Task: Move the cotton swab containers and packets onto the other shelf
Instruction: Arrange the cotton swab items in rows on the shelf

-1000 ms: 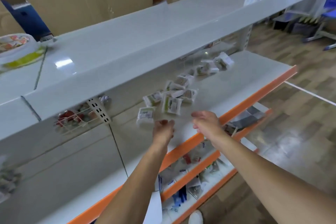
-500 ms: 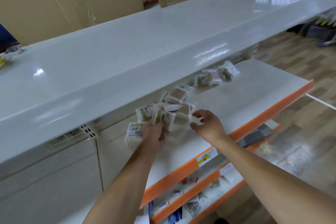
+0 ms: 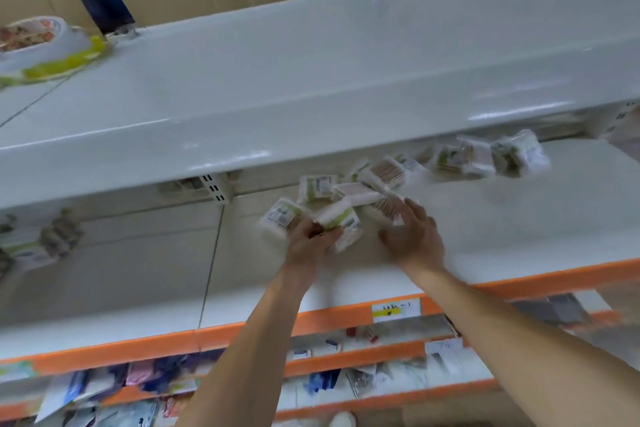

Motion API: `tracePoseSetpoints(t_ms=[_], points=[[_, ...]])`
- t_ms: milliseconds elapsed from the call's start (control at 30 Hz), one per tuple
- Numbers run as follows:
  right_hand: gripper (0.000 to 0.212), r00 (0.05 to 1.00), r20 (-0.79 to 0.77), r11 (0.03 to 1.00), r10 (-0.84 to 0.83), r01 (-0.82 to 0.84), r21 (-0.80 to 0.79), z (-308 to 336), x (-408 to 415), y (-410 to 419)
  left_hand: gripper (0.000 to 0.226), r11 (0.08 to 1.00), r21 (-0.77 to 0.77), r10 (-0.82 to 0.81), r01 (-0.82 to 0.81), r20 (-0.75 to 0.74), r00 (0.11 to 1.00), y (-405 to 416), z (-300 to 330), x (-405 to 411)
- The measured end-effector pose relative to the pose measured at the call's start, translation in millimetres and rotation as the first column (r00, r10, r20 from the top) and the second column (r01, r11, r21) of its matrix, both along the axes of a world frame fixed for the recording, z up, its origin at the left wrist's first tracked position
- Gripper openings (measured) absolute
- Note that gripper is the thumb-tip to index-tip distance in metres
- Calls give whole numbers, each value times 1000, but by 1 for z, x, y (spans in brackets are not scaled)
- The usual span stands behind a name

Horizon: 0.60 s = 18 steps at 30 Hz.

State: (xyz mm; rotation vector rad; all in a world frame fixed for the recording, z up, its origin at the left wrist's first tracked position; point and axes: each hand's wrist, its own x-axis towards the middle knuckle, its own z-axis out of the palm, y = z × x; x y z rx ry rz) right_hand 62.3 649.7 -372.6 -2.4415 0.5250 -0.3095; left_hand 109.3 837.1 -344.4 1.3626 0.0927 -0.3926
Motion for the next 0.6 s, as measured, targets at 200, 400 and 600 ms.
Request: tracePoseSetpoints(t_ms=[200, 400, 600], points=[[42, 994, 102, 998, -42, 38, 46, -10, 0, -1, 38, 1000, -4, 8, -8, 20, 1000, 3, -8, -1], [18, 929, 327, 935, -176, 53, 351, -10, -5, -1, 34, 999, -32, 14, -14, -29, 999, 3, -11, 2], [44, 881, 245, 745, -404, 161, 648, -12, -14, 0, 31, 998, 43, -57, 56, 15, 998, 8, -10, 4]])
